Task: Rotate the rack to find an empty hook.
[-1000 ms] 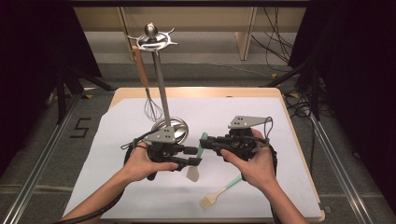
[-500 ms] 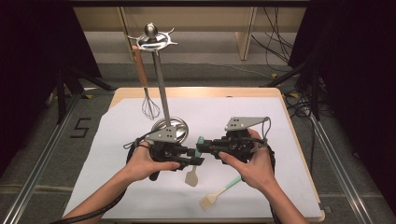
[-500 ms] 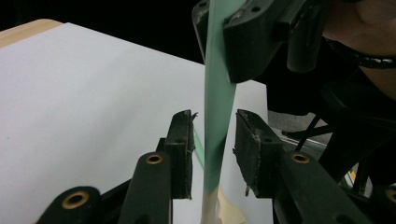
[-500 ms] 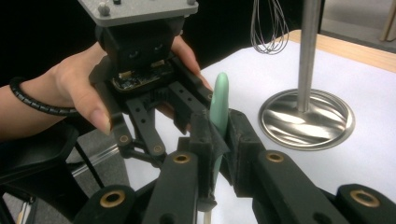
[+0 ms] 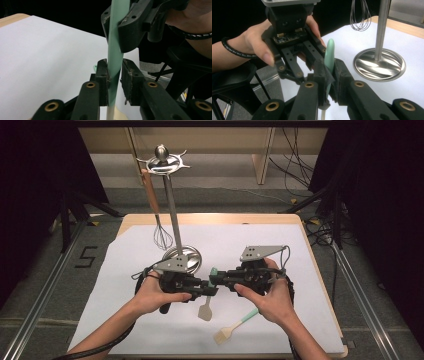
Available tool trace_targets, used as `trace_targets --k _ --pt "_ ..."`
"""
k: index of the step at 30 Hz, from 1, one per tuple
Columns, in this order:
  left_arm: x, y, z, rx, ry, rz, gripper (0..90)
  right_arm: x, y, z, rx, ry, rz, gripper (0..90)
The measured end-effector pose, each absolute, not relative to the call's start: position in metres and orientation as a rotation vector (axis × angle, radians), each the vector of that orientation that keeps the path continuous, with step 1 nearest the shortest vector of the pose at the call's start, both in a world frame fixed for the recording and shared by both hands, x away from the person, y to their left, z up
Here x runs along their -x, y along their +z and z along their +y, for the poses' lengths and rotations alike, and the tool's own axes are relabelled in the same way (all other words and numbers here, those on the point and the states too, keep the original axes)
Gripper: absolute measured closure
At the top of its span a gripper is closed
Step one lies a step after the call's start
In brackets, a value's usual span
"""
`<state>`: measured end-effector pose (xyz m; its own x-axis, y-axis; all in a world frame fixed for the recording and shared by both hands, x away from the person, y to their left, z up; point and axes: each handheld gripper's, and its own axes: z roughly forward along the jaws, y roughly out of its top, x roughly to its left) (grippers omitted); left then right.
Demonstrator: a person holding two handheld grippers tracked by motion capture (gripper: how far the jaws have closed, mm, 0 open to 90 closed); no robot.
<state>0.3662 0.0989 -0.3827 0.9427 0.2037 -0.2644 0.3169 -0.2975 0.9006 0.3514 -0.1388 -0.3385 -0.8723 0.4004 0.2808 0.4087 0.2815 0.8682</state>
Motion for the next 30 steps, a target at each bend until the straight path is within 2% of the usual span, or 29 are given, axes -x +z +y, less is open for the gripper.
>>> trace_targets --k 4,8,11,17,25,30 --pt "-0.365 -0.381 0.1 -1.884 -0.112 0.389 80.5 -0.353 -0.338 -0.138 0.747 -1.723 -2.513 81.6" --pt "-0.366 -0.377 0.103 -1.88 -0.042 0.437 82.7 -0.352 -0.336 -0.138 0.791 -1.808 -2.5 68.7" --pt "-0.368 -0.372 0.109 -1.855 0.018 0.478 82.8 -0.351 -0.333 -0.145 0.821 -1.865 -2.502 62.7" --pt "-0.372 -0.361 0.119 -1.846 0.129 0.513 82.9 -0.343 -0.341 -0.159 1.017 -1.855 -2.548 61.7" --pt "-0.38 -0.348 0.127 -1.841 0.157 0.506 82.9 -0.333 -0.379 -0.178 1.171 -1.695 -2.642 60.8" --pt "-0.385 -0.34 0.131 -1.852 0.188 0.508 82.9 -0.331 -0.386 -0.187 1.209 -1.699 -2.658 60.2"
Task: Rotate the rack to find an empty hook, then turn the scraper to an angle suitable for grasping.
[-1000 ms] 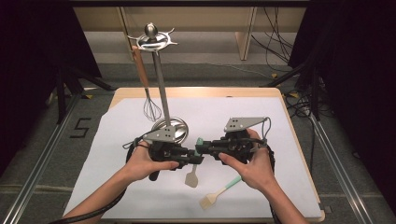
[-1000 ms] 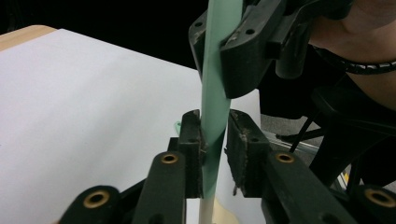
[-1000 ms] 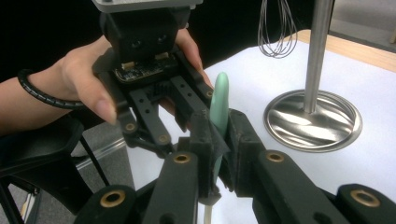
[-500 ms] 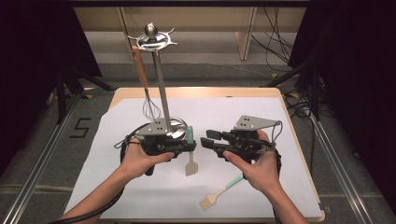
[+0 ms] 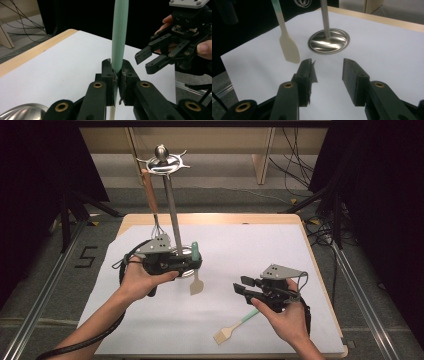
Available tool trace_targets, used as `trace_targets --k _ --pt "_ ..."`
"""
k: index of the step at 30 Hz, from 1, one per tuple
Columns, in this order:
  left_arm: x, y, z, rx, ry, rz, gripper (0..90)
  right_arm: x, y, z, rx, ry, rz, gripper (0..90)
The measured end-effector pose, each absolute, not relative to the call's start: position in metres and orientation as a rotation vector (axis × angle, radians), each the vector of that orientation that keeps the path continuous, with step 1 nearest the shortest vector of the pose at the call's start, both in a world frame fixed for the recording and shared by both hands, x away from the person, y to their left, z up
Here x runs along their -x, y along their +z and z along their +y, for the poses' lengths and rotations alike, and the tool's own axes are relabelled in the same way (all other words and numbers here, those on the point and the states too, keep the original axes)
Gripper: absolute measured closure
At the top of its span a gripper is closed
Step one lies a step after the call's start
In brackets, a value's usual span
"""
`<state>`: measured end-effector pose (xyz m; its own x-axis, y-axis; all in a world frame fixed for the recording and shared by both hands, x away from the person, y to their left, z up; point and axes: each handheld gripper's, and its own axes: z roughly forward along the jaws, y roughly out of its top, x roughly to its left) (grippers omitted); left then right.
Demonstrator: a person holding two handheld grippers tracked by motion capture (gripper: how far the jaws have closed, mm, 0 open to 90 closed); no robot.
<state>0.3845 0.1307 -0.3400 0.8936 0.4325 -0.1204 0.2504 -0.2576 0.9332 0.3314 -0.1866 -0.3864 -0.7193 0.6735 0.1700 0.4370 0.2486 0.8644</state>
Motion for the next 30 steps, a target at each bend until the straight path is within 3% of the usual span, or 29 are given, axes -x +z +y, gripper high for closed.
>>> trace_targets --k 17,23,25,30 --pt "-0.398 -0.321 0.138 -1.857 0.263 0.493 82.9 -0.326 -0.39 -0.197 -1.073 1.496 2.192 59.8" --pt "-0.403 -0.31 0.144 -1.848 0.281 0.537 82.9 -0.324 -0.389 -0.196 -1.17 1.509 2.172 59.8" --pt "-0.398 -0.307 0.143 -1.822 0.235 0.626 82.9 -0.325 -0.39 -0.197 -1.144 1.502 2.171 59.5" --pt "-0.407 -0.3 0.147 -1.837 0.302 0.566 82.9 -0.322 -0.393 -0.197 -1.147 1.508 2.184 59.2"
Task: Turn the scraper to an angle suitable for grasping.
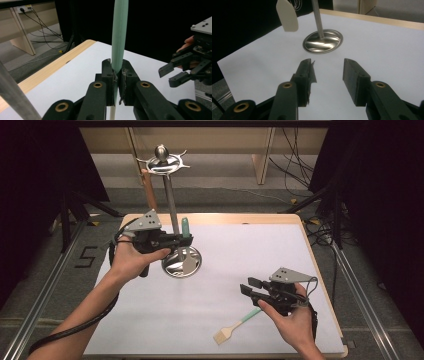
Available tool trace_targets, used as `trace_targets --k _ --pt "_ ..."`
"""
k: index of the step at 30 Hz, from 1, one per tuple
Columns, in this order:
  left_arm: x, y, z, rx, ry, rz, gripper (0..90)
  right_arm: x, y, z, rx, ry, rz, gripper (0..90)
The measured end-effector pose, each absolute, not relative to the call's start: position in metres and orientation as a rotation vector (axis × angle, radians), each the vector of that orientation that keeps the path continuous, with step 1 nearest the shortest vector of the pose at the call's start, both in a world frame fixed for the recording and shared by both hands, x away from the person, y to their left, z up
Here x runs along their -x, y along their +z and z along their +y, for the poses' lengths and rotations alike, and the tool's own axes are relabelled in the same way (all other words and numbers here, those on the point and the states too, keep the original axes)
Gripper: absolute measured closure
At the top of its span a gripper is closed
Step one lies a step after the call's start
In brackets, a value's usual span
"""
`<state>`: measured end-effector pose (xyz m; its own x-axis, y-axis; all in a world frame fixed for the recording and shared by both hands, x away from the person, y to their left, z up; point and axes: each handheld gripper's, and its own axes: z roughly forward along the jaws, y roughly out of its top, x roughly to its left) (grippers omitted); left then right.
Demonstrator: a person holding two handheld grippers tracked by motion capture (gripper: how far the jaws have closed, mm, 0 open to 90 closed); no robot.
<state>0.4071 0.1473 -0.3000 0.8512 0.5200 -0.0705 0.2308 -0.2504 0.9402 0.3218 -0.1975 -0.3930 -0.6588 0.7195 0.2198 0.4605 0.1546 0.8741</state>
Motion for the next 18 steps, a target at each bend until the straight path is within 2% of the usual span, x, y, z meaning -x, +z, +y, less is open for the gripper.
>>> trace_targets --k 6,9,18 --pt "-0.413 -0.291 0.148 -1.832 0.321 0.555 82.9 -0.323 -0.392 -0.2 -1.115 1.494 2.168 59.1" --pt "-0.421 -0.284 0.151 -1.846 0.395 0.462 83.0 -0.322 -0.391 -0.201 -1.136 1.512 2.172 59.1" --pt "-0.428 -0.273 0.159 -1.818 0.405 0.51 83.0 -0.319 -0.39 -0.201 -1.181 1.509 2.156 58.9"
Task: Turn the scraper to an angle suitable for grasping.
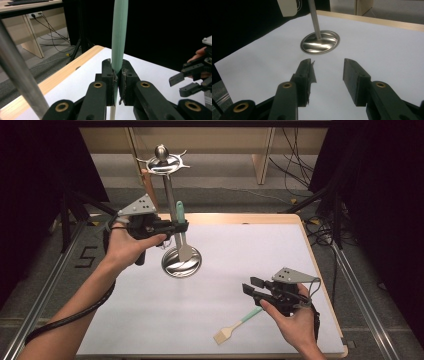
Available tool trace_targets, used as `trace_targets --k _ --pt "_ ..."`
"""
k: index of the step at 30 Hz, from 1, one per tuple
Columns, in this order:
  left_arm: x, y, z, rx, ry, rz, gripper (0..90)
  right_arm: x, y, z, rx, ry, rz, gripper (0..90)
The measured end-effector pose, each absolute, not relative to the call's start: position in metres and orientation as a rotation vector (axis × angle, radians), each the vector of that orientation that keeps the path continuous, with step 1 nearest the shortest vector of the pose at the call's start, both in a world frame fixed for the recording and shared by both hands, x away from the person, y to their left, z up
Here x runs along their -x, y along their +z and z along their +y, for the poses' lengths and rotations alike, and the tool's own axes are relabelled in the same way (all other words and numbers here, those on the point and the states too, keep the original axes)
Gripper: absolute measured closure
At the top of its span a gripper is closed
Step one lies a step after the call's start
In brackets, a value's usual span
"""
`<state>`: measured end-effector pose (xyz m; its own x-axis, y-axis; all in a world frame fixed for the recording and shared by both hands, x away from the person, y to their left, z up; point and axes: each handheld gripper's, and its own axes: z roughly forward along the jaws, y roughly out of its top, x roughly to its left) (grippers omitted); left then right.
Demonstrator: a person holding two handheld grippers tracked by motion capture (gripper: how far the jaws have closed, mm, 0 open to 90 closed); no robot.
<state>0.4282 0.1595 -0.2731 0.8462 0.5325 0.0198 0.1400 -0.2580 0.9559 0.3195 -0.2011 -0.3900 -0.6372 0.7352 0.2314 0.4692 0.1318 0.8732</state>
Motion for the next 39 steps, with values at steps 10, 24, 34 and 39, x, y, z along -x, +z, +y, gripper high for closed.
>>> trace_targets --k 10,24,34,39 --pt "-0.438 -0.256 0.167 -1.817 0.422 0.497 83.0 -0.32 -0.39 -0.203 -1.151 1.519 2.169 58.5" --pt "-0.447 -0.237 0.171 -1.824 0.419 0.482 83.0 -0.319 -0.39 -0.2 -1.191 1.518 2.159 58.5" --pt "-0.451 -0.234 0.173 -1.821 0.393 0.493 83.0 -0.321 -0.39 -0.201 -1.139 1.51 2.169 58.5" --pt "-0.453 -0.235 0.175 -1.829 0.377 0.494 83.0 -0.321 -0.39 -0.201 -1.145 1.505 2.157 58.5"
